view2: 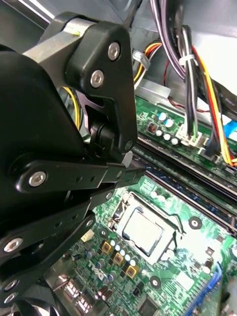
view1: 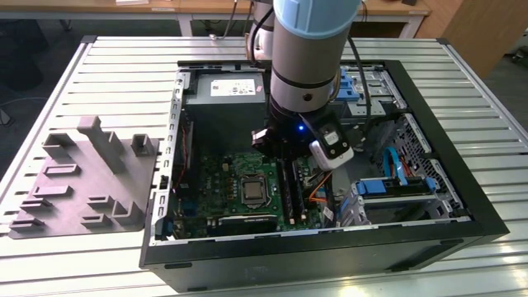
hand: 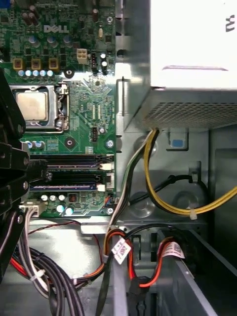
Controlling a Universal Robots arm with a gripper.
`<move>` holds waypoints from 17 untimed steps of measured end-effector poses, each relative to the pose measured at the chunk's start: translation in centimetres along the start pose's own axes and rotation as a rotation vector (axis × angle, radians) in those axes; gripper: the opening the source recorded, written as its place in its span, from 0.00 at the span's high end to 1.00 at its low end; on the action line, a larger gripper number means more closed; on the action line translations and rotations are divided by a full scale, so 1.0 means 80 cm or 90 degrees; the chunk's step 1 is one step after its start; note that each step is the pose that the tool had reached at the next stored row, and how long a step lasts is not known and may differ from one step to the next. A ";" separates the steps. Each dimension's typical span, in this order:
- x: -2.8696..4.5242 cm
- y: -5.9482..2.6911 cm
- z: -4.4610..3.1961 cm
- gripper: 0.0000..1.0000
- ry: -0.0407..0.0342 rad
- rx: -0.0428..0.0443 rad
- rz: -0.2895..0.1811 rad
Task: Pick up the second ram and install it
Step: 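Press down the second ram until it locks into place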
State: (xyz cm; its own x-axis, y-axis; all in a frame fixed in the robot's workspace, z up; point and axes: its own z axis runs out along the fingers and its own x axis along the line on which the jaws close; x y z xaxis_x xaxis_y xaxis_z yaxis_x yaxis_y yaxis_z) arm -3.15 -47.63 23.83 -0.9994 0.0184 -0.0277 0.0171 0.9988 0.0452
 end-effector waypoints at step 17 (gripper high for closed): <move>0.0009 0.036 0.0102 0.89 -0.0002 -0.0002 0.000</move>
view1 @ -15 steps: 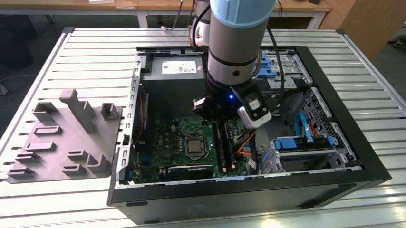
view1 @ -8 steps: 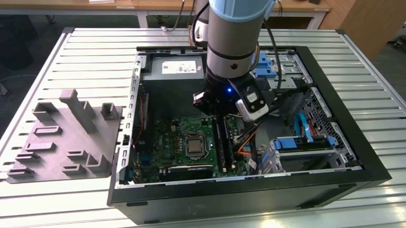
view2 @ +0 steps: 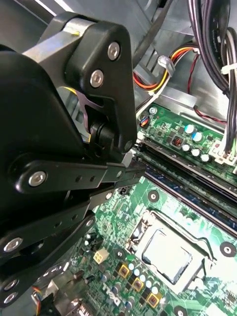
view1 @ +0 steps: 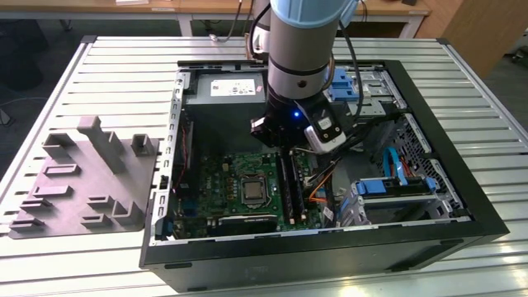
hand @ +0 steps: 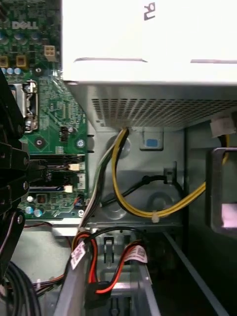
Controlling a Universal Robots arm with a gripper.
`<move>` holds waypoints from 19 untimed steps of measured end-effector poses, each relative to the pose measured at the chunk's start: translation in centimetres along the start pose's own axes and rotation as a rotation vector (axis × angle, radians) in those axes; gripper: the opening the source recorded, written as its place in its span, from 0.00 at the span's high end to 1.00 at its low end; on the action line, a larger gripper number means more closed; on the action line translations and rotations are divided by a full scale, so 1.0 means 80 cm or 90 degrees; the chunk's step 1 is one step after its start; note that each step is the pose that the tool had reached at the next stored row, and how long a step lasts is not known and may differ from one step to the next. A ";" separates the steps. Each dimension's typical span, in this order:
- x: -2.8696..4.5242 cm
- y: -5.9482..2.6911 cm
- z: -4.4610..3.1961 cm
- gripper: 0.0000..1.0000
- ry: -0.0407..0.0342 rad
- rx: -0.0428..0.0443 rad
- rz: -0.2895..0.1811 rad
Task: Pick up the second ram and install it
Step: 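Press down the second ram until it locks into place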
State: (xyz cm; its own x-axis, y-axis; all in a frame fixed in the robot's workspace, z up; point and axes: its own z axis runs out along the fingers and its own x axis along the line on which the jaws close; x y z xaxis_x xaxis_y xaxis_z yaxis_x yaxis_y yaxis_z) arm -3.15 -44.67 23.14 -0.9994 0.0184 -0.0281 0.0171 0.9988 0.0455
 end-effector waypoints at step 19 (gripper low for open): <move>0.0005 0.003 0.0129 0.89 0.0001 -0.0040 0.000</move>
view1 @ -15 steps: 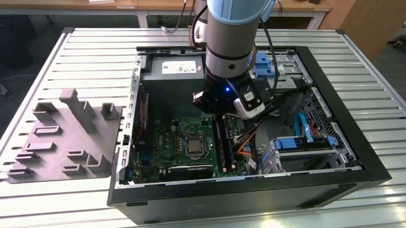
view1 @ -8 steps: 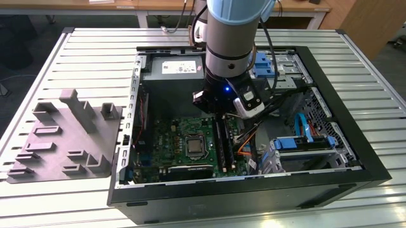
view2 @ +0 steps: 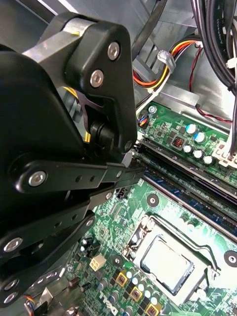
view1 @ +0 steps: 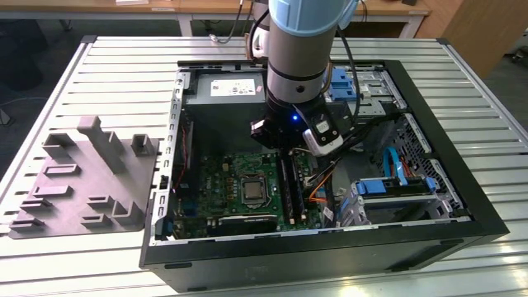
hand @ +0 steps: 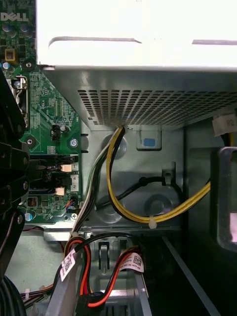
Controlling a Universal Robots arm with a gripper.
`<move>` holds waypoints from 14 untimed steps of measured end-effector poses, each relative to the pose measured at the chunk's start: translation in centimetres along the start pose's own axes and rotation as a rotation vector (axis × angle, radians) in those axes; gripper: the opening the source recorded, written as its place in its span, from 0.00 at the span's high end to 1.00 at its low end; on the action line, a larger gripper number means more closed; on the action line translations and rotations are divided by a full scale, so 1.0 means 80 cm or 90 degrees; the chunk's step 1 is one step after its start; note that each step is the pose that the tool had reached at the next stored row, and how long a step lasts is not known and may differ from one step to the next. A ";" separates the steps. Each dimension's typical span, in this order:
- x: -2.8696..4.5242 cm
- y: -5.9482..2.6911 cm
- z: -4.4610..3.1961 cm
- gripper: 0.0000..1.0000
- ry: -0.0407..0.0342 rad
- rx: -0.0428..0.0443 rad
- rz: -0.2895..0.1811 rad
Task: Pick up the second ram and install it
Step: 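Press down the second ram until it locks into place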
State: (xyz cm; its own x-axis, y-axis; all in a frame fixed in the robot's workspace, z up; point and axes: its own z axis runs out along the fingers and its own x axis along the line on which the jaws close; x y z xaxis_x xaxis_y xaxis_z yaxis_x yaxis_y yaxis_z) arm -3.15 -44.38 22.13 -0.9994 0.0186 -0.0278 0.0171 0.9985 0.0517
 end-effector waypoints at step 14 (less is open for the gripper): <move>0.0001 0.000 0.0043 0.89 0.0000 0.0001 0.000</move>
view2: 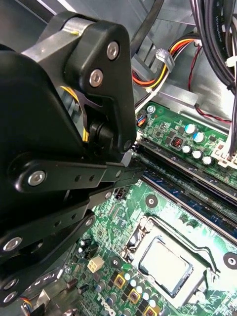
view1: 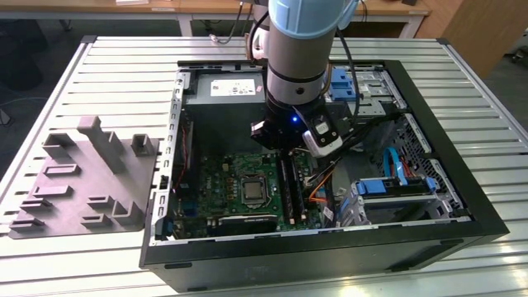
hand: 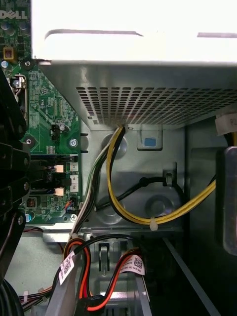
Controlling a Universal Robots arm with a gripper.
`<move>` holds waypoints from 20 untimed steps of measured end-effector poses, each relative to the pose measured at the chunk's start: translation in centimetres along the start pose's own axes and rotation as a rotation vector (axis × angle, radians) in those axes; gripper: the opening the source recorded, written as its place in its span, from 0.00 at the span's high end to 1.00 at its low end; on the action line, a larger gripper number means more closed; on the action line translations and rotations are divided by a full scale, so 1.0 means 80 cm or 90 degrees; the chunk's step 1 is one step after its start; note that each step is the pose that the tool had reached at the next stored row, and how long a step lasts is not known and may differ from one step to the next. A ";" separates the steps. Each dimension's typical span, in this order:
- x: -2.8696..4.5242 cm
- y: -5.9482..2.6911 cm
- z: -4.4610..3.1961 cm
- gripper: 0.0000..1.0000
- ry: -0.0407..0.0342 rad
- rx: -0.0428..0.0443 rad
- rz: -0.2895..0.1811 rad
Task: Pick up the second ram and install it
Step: 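Press down the second ram until it locks into place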
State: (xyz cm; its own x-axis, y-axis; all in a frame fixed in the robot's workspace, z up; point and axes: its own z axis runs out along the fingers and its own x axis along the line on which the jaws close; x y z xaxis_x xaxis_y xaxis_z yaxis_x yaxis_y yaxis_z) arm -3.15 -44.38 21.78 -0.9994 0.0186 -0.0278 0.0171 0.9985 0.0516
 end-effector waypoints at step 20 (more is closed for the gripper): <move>-0.0008 0.002 -0.0285 0.89 0.0000 0.0003 0.000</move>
State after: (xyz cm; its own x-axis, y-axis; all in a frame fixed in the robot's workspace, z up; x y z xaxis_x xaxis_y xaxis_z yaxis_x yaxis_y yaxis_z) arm -3.15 -44.38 24.06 -0.9994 0.0185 -0.0279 0.0170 0.9985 0.0512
